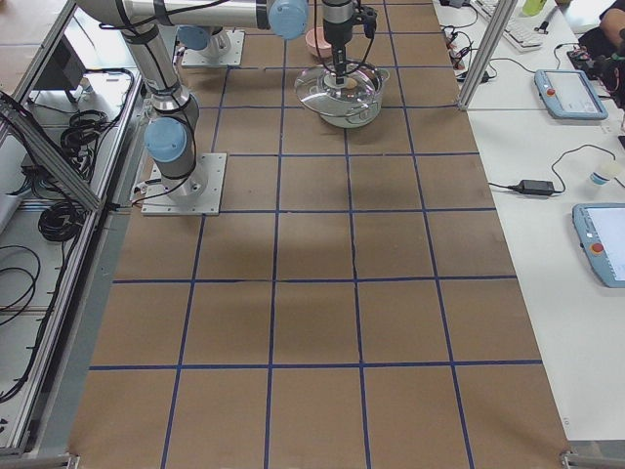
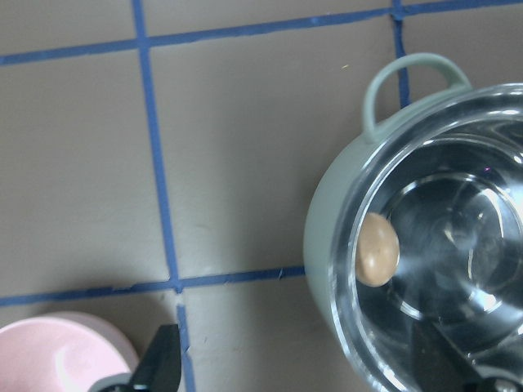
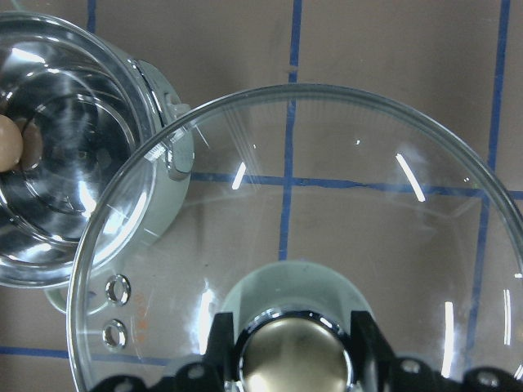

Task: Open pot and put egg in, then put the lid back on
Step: 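Carry the glass lid over the pot with the right gripper while the left gripper withdraws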

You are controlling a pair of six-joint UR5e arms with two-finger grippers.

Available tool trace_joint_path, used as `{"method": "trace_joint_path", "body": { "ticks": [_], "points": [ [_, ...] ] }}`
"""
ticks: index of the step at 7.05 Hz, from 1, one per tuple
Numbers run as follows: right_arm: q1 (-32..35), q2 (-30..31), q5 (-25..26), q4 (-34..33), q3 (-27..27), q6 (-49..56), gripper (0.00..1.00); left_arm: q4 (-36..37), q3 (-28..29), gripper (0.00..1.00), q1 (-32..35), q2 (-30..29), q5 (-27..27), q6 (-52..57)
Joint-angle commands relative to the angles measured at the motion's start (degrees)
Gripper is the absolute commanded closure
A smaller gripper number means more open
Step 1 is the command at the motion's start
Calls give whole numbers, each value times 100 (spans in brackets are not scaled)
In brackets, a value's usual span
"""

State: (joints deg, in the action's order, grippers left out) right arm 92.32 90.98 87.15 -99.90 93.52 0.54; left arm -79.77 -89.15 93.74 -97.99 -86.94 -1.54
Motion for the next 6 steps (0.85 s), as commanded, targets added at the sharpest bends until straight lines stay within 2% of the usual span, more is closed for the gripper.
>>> {"method": "trace_joint_path", "body": {
  "ticks": [1,2,4,6],
  "points": [
    [968,-586,-22,-1105,-157,-1025,74,-1297,273,0,-425,674,11,267],
    [1242,-1068,-40,-1606,-324,-1473,74,-1757,624,0,-479,685,-137,294],
    [1359,-1730,-110,-2356,-387,-1531,74,-1823,645,0,-436,606,-139,286],
    [1550,-1881,-321,-2385,-378,-1950,74,-1788,601,0,-409,641,-104,286]
  ]
}}
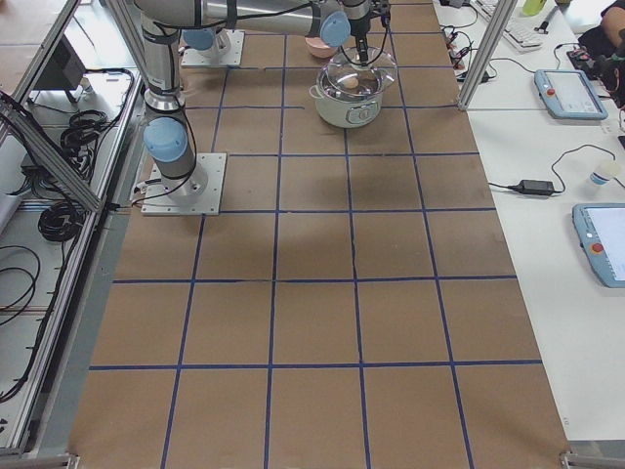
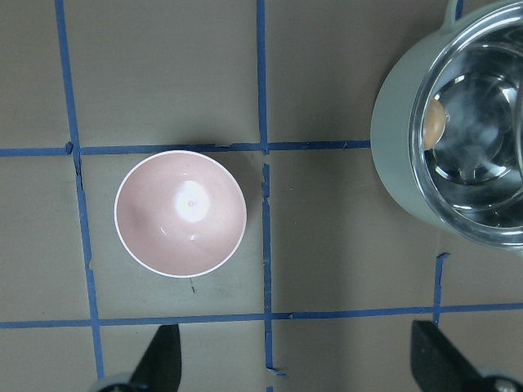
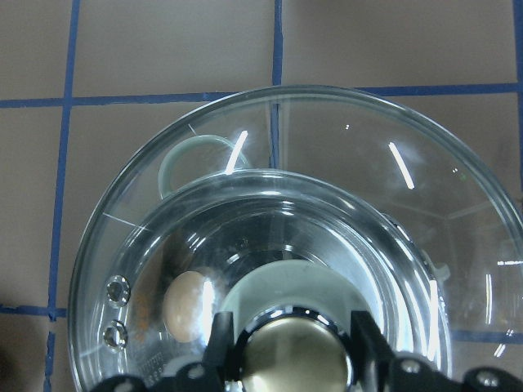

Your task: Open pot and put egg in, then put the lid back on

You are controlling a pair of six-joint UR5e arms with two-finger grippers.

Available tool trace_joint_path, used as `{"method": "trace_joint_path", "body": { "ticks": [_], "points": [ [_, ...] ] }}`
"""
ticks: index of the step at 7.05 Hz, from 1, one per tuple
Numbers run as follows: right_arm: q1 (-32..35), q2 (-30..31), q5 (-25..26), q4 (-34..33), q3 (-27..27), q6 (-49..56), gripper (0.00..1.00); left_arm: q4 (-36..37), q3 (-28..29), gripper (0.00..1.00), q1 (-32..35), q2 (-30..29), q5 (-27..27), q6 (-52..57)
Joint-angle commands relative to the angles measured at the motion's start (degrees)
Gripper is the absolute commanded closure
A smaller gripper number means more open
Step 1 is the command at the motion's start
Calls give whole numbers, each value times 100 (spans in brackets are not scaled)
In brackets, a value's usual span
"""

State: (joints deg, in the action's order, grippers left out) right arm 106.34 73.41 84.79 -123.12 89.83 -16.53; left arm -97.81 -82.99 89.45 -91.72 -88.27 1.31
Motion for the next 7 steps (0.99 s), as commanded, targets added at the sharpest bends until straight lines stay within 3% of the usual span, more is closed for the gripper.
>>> {"method": "trace_joint_path", "body": {
  "ticks": [1,4,7],
  "points": [
    [307,-142,-77,-63,-9,-576,74,34,-24,2,-41,66,30,0],
    [300,-186,20,165,-1,-474,72,96,-15,0,-610,303,-76,386],
    [300,-177,213,236,17,-465,70,16,-33,0,-700,321,-76,537]
  ]
}}
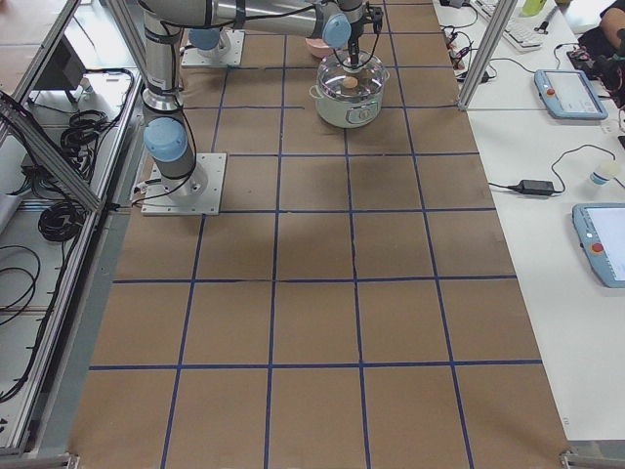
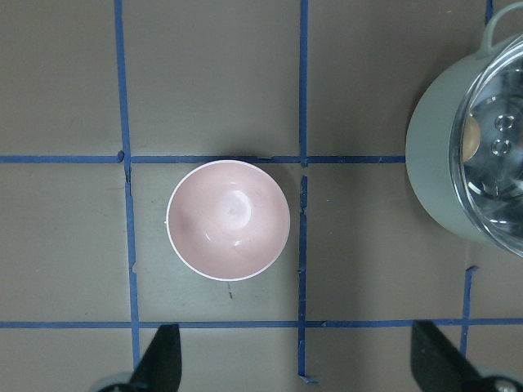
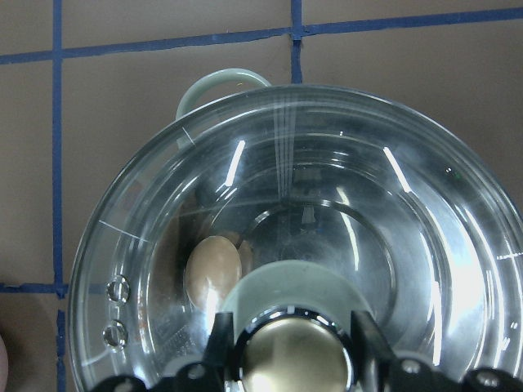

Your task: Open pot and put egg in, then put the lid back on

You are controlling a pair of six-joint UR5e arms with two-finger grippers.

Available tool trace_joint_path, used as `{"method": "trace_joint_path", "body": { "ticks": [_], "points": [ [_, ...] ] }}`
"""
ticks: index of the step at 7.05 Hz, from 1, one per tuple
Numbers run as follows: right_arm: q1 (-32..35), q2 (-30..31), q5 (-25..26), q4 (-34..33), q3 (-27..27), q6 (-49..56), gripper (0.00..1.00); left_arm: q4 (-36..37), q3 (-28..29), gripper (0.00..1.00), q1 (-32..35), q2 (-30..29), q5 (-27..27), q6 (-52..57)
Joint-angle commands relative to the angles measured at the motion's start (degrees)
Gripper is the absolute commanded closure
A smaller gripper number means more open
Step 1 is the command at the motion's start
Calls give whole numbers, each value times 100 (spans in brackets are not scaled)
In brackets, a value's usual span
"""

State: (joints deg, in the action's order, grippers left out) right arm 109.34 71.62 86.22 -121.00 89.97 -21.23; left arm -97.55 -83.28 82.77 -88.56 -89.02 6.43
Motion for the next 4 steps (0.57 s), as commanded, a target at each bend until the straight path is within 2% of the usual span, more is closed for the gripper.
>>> {"method": "trace_joint_path", "body": {
  "ticks": [1,4],
  "points": [
    [0,-8,62,15,3,4,70,-9,-4,0,-33,5,8,25],
    [0,1,27,6,-6,-13,69,17,-100,0,-7,23,26,16]
  ]
}}
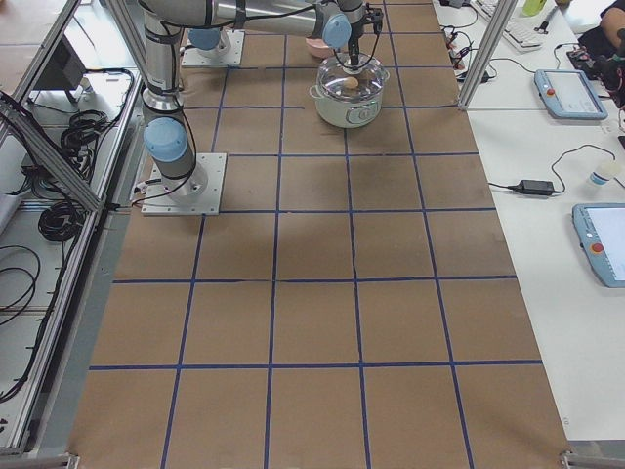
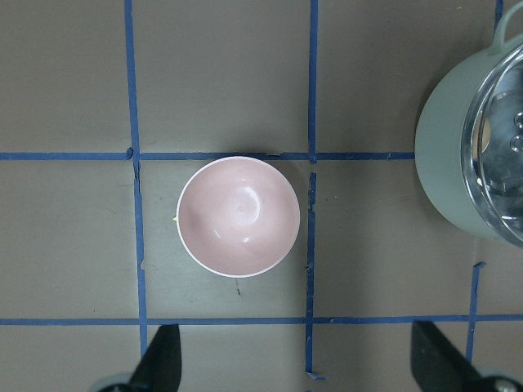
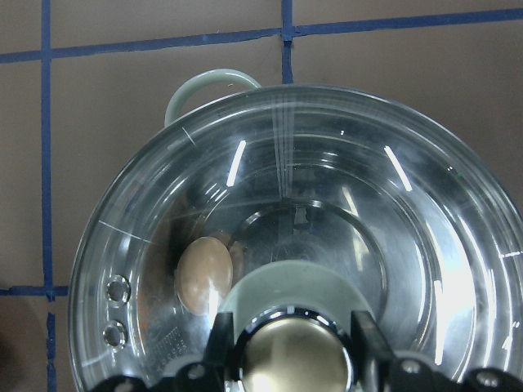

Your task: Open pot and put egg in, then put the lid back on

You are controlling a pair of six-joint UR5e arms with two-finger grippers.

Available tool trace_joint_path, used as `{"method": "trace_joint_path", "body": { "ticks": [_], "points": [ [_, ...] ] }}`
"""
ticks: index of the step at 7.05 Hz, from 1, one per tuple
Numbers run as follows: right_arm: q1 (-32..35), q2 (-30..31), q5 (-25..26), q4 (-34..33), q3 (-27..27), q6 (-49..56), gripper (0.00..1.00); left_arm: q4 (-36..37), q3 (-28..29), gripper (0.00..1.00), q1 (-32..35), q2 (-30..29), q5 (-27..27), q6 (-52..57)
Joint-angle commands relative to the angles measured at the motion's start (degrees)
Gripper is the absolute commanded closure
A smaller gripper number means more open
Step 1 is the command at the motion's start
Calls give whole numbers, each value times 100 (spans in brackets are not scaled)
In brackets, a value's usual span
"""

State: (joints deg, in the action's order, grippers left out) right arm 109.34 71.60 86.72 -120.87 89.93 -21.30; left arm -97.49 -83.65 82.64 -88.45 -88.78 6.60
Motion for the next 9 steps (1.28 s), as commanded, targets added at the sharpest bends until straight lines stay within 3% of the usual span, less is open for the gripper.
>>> {"method": "trace_joint_path", "body": {
  "ticks": [1,4,9],
  "points": [
    [0,-5,-23,-16,7,-6,68,37,-90,0,7,21,35,-53],
    [0,3,3,-60,60,-59,48,28,-82,0,24,47,-35,-142],
    [0,4,3,-77,51,-68,38,274,-82,0,41,-58,36,-177]
  ]
}}
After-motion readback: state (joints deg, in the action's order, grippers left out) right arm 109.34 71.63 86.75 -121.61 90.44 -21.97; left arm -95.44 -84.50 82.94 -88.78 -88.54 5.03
